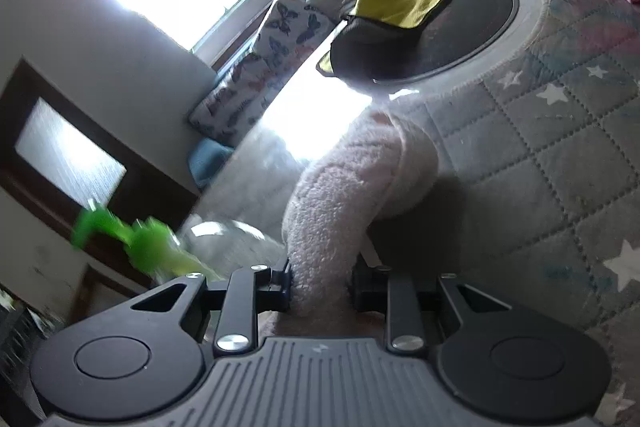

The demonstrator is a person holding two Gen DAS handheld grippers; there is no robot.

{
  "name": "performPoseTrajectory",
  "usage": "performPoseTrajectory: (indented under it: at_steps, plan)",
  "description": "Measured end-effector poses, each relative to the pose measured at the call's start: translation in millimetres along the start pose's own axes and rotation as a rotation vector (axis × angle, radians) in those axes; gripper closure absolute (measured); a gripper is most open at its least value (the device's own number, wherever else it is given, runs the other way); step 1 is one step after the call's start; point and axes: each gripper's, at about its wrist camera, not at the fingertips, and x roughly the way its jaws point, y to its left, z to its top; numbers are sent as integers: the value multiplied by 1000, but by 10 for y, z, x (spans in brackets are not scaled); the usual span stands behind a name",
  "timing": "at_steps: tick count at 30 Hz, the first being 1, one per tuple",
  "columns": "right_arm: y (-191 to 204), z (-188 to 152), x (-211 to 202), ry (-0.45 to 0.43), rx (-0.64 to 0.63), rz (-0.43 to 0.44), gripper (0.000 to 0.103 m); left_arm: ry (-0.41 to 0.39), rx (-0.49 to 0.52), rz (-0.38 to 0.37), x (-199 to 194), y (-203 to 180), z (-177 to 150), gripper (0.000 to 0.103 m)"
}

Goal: Clean container
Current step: 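Lift the soap bottle with the left gripper while the right gripper wipes it with the towel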

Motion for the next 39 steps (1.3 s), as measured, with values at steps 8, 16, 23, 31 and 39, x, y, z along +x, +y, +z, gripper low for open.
performPoseTrajectory:
  at_steps: [8,16,23,31,39]
  plan:
    - [212,-253,-160,22,-155,-61,78,-48,-69,4,-109,-8,93,14]
    - [197,-456,-543,-2,-150,-121,78,-46,-34,12,-35,-18,97,18]
    - [136,-318,-770,-81,-79,-107,79,-40,61,-112,-151,-77,-8,18]
    - [380,1,-875,-154,-62,107,79,-60,142,-127,-210,-142,-87,17]
    - [226,25,-446,-82,18,150,78,-55,150,-101,-189,-167,-176,14]
